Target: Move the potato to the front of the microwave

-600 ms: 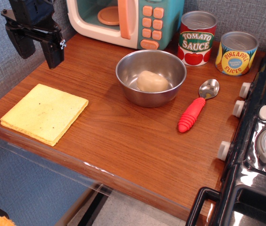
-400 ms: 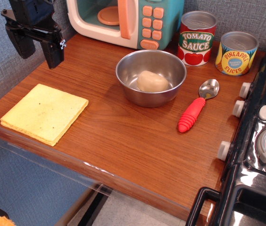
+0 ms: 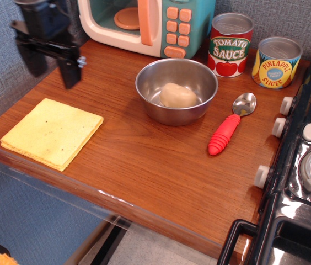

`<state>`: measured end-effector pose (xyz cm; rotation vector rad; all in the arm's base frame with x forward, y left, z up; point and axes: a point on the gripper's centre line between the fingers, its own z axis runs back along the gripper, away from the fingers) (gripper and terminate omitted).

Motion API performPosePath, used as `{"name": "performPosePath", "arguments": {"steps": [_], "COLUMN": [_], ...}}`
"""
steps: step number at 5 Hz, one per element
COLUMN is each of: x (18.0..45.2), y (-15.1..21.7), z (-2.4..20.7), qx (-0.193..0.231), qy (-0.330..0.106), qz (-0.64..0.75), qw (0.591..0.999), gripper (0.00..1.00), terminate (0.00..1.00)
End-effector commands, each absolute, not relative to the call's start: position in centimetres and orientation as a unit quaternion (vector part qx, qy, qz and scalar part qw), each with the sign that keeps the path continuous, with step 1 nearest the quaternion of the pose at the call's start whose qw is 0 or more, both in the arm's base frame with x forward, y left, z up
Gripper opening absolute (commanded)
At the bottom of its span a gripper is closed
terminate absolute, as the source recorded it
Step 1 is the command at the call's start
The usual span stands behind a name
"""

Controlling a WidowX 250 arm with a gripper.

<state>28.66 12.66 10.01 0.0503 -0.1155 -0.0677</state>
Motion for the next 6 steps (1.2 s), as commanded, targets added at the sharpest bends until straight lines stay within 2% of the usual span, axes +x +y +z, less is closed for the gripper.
{"name": "performPosePath", "arguments": {"steps": [1,2,3,5,6], "x": [31.5,34.4,36.7,38.7,39.3], "y": [6.8,3.5,1.8,1.9,2.3], "z": [14.8,14.1,12.3,8.7,7.3], "qx": [0.068,0.07,0.049,0.07,0.076], "qy": [-0.124,-0.116,-0.102,-0.081,-0.085], "qz": [-0.058,-0.022,0.025,0.081,0.124], "qw": [0.988,0.991,0.993,0.991,0.986], "gripper": [1.0,1.0,1.0,1.0,1.0], "terminate": [0.0,0.0,0.0,0.0,0.0]}}
